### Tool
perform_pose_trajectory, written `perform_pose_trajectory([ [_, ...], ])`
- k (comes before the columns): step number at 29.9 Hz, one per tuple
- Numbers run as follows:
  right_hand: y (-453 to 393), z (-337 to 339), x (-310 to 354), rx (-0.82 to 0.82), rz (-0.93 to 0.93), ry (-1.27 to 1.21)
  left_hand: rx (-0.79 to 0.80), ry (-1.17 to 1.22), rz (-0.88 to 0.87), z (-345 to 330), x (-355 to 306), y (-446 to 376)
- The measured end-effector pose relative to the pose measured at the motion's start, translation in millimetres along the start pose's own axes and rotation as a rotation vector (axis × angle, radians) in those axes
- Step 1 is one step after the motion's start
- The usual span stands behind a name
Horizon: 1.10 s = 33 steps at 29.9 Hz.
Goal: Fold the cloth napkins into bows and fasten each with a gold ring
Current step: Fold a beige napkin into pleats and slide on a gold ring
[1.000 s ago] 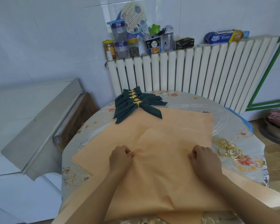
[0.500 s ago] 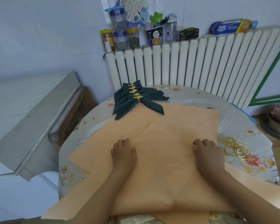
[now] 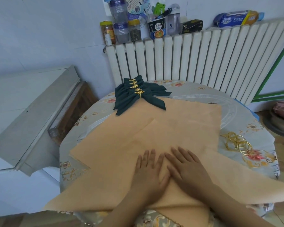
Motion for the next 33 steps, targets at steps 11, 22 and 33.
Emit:
perform_pose_trajectory([
  [11,-53,36,-19,-0.119,-0.054,-0.139,-0.166,0.175,0.141,43,39,-48],
  [22,-151,15,-42,0.05,-0.317,-0.315,-0.025,0.503,0.391,47,84,-144],
  [33,-159,6,-49,-0.058,-0.446,-0.824,-0.164,0.979,0.33,39,94,-161],
])
Point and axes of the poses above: each hand's wrist, its own y-axis away from the middle knuckle, its own z-axis out of the back of the hand, x = y × z, the point moved 5 cm from there along -y, towards the middle knuckle, and after that the axes turned 2 degrees about -x, right-handed, at the moved point
